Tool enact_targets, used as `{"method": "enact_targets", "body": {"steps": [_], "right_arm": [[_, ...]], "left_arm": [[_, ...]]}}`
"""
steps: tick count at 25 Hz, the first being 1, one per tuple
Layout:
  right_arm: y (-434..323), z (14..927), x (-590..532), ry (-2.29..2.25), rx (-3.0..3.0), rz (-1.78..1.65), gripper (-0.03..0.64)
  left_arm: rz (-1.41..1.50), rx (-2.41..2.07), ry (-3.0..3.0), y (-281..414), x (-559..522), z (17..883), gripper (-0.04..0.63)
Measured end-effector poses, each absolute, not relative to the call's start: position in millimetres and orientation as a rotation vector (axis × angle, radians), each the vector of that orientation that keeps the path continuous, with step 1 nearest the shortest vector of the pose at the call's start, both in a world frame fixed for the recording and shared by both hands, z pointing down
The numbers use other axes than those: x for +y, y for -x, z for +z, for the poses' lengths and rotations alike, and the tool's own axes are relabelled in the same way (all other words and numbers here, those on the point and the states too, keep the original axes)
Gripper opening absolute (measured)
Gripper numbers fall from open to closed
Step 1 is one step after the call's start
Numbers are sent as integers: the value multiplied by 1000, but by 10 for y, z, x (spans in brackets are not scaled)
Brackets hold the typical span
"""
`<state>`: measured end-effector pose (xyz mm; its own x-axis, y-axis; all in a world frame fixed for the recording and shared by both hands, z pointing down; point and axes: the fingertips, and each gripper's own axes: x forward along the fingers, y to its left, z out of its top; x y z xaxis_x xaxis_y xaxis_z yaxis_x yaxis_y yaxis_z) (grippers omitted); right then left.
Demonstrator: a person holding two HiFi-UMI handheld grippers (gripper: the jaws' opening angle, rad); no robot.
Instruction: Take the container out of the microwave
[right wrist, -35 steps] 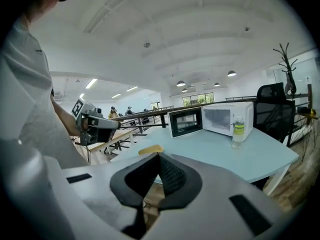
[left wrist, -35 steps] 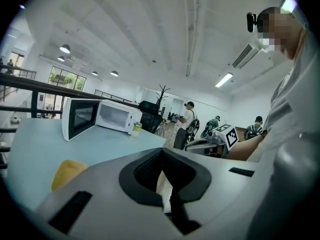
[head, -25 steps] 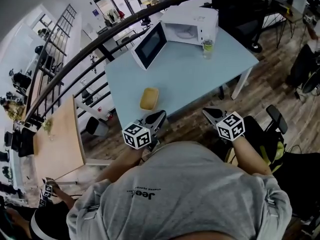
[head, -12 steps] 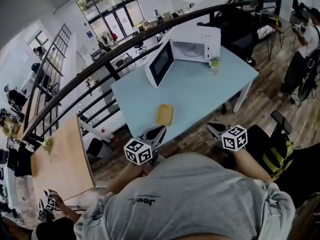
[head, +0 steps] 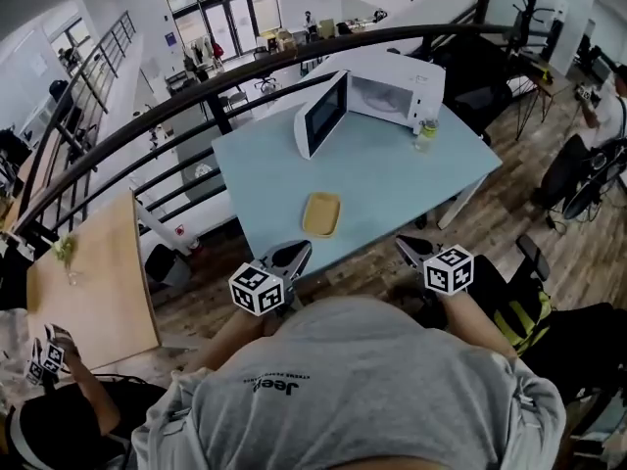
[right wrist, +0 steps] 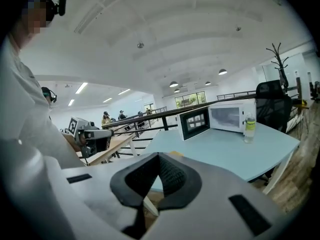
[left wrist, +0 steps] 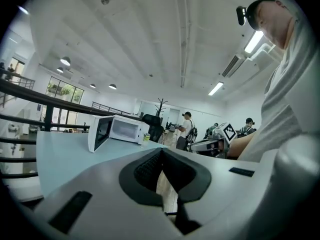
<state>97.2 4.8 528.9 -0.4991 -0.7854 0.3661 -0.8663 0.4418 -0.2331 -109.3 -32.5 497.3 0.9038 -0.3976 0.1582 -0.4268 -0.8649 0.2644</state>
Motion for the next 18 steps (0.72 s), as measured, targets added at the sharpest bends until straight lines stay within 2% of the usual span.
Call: {"method": "enact_targets", "body": {"steps": [18], "right_arm": [[-1290, 5344, 61, -1352, -2501, 602, 17]], "left_arm": [[123, -695, -2729, 834, -216, 4936, 9]]}}
